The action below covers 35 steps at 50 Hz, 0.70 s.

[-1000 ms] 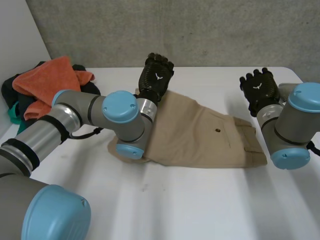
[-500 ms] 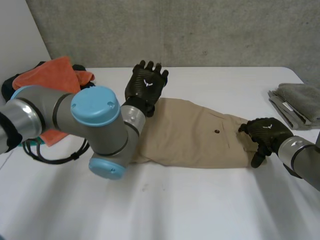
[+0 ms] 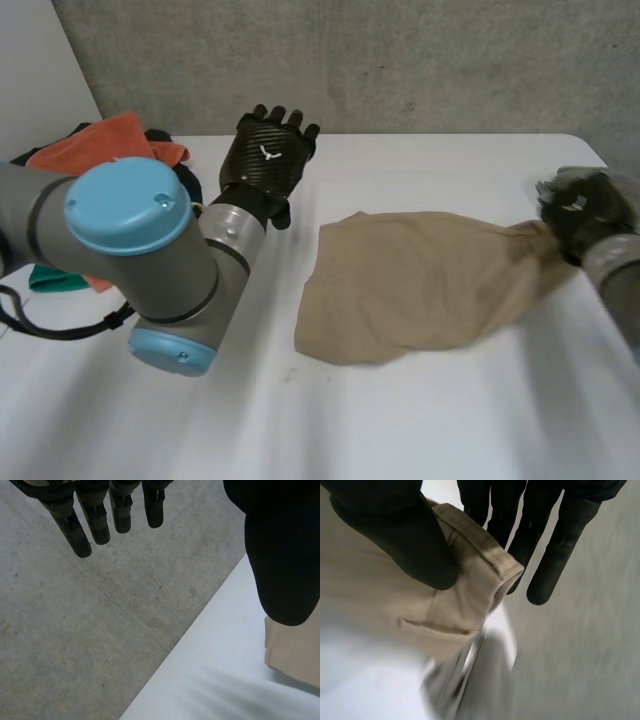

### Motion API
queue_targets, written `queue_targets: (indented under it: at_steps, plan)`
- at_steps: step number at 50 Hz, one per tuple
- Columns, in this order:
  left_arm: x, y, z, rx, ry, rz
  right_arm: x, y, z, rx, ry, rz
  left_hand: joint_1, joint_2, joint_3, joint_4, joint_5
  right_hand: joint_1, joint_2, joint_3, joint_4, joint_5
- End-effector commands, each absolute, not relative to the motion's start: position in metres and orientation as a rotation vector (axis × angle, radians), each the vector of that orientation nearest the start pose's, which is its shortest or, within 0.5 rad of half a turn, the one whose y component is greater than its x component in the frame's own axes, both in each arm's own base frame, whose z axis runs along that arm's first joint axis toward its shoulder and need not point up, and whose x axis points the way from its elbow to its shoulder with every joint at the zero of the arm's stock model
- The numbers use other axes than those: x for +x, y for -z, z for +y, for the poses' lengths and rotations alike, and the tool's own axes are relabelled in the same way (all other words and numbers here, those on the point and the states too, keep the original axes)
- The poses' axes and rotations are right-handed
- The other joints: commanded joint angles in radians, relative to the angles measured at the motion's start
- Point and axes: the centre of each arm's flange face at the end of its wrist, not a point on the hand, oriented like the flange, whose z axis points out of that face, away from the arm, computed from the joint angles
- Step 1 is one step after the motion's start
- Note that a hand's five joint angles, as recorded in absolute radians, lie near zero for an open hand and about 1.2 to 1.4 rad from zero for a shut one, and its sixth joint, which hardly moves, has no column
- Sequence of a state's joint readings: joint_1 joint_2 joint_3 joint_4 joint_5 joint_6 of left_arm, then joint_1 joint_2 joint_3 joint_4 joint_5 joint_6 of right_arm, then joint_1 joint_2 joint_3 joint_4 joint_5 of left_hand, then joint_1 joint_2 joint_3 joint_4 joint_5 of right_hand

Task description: Fold the laundry.

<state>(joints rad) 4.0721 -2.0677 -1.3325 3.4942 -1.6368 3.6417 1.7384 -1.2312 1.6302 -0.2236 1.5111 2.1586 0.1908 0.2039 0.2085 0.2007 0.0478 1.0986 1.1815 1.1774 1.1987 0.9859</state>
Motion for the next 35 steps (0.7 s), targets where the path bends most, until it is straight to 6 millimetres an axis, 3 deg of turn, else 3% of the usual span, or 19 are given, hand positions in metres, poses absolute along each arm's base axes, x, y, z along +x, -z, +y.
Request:
queue_targets:
  at_steps: [1, 3, 6, 9, 11, 14, 15, 17, 18, 21, 22, 25, 26, 29, 33, 35]
  plan:
    - [-0.338, -0.238, -0.259, 1.027, 2.378, 1.942, 0.303, -0.205, -0.272, -1.798, 2.368, 1.631, -0.016, -0.029, -0.034, -0.026, -0.048, 0.298, 0.215, 0.219, 0.198, 0.236]
    - [-0.334, -0.238, -0.258, 1.016, 2.373, 1.959, 0.328, -0.184, -0.246, -1.903, 2.257, 1.432, -0.016, -0.029, -0.034, -0.026, -0.048, 0.298, 0.215, 0.219, 0.198, 0.236]
    - [-0.332, -0.237, -0.257, 1.015, 2.368, 1.965, 0.348, -0.161, -0.21, -2.044, 2.115, 1.178, -0.016, -0.029, -0.034, -0.026, -0.048, 0.298, 0.215, 0.219, 0.198, 0.236]
    - [-0.331, -0.235, -0.256, 1.016, 2.363, 1.975, 0.354, -0.15, -0.199, -2.115, 2.064, 1.065, -0.016, -0.029, -0.034, -0.026, -0.048, 0.298, 0.215, 0.219, 0.198, 0.236]
    - [-0.332, -0.236, -0.256, 1.013, 2.367, 1.974, 0.353, -0.147, -0.197, -2.143, 2.051, 1.054, -0.016, -0.029, -0.034, -0.026, -0.048, -0.048, -0.131, -0.127, -0.149, -0.11]
    - [-0.332, -0.237, -0.258, 1.004, 2.377, 1.97, 0.354, -0.149, -0.195, -2.088, 2.023, 1.082, -0.016, -0.029, -0.034, -0.026, -0.048, -0.924, -1.007, -1.003, -1.024, -0.986]
    - [-0.333, -0.238, -0.259, 1.0, 2.383, 1.967, 0.353, -0.151, -0.196, -2.058, 2.014, 1.104, -0.016, -0.029, -0.034, -0.026, -0.048, -0.924, -1.007, -1.003, -1.024, -0.986]
    - [-0.333, -0.241, -0.26, 0.988, 2.401, 1.962, 0.348, -0.159, -0.203, -1.967, 2.011, 1.175, -0.016, -0.029, -0.034, -0.026, -0.048, -0.924, -1.007, -1.003, -1.024, -0.986]
    - [-0.334, -0.243, -0.26, 0.983, 2.412, 1.958, 0.34, -0.175, -0.217, -1.817, 2.033, 1.284, -0.016, -0.029, -0.034, -0.026, -0.048, -0.924, -1.007, -1.003, -1.024, -0.986]
    - [-0.341, -0.252, -0.263, 0.957, 2.472, 1.948, 0.326, -0.201, -0.234, -1.536, 2.024, 1.427, -0.016, -0.029, -0.034, -0.026, -0.048, -0.924, -1.007, -1.003, -1.024, -0.986]
    - [-0.342, -0.255, -0.264, 0.946, 2.491, 1.943, 0.316, -0.215, -0.244, -1.343, 1.996, 1.501, -0.016, -0.029, -0.034, -0.026, -0.048, -0.924, -1.007, -1.003, -1.024, -0.986]
    - [-0.352, -0.254, -0.271, 0.936, 2.52, 1.958, 0.304, -0.23, -0.258, -1.096, 1.929, 1.577, -0.016, -0.029, -0.034, -0.026, -0.048, -0.924, -1.007, -1.003, -1.024, -0.986]
    - [-0.36, -0.252, -0.27, 0.951, 2.532, 1.966, 0.294, -0.233, -0.269, -0.958, 1.883, 1.631, -0.016, -0.029, -0.034, -0.026, -0.048, -0.924, -1.007, -1.003, -1.024, -0.986]
    - [-0.379, -0.249, -0.264, 0.994, 2.567, 1.973, 0.269, -0.238, -0.292, -0.773, 1.851, 1.742, -0.016, -0.029, -0.034, -0.026, -0.048, -0.924, -1.007, -1.003, -1.024, -0.986]
    - [-0.402, -0.227, -0.257, 1.089, 2.521, 2.034, 0.247, -0.235, -0.313, -0.679, 1.797, 1.911, -0.016, -0.029, -0.034, -0.026, -0.048, -0.924, -1.007, -1.003, -1.024, -0.986]
    - [-0.41, -0.212, -0.256, 1.141, 2.454, 2.088, 0.247, -0.228, -0.318, -0.667, 1.737, 1.974, -0.016, -0.029, -0.034, -0.026, -0.048, -0.924, -1.007, -1.003, -1.024, -0.986]
